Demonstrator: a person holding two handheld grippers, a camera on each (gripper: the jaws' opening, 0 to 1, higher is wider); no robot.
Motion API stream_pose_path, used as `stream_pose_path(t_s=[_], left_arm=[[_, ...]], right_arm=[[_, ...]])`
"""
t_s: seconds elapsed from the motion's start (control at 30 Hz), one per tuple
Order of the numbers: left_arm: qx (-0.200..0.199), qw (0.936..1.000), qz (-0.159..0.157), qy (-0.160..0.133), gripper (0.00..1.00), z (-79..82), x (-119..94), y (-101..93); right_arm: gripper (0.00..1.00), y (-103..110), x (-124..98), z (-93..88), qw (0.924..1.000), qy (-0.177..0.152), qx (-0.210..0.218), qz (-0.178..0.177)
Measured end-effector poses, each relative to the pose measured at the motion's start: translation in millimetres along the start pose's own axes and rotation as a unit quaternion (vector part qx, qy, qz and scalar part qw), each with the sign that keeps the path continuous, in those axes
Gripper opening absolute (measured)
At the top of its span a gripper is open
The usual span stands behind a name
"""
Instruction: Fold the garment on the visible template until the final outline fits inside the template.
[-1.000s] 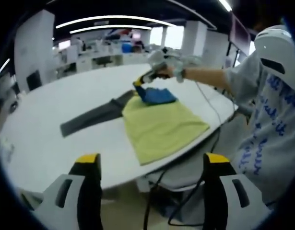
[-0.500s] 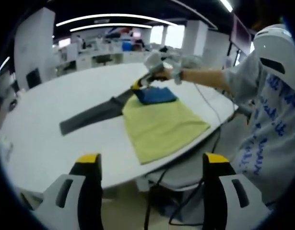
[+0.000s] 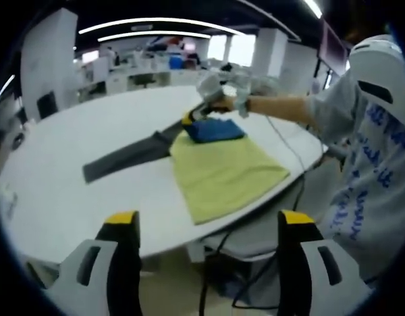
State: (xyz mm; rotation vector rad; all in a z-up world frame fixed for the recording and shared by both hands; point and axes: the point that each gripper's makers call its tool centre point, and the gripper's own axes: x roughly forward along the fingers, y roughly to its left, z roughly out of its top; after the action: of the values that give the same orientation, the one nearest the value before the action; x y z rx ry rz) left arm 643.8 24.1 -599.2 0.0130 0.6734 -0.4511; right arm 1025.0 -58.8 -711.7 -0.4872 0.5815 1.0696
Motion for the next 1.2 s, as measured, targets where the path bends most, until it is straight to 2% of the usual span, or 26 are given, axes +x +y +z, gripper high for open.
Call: stream_pose_path(t_s=[0.77, 1.2], left_arm=[[-0.002, 1.0000, 0.001, 0.003, 0.84, 0.5, 5.8, 7.4], [-0.002, 1.0000, -0.004, 0.004, 0.84, 0.4, 7.2, 6.6]], right_arm=[[0.02, 7.6, 24.7, -11.4, 0.9996, 0.002, 0.026, 0.009], [0.03, 12.9, 25.6, -3.3, 0.9995, -0.011, 0.024, 0.020]])
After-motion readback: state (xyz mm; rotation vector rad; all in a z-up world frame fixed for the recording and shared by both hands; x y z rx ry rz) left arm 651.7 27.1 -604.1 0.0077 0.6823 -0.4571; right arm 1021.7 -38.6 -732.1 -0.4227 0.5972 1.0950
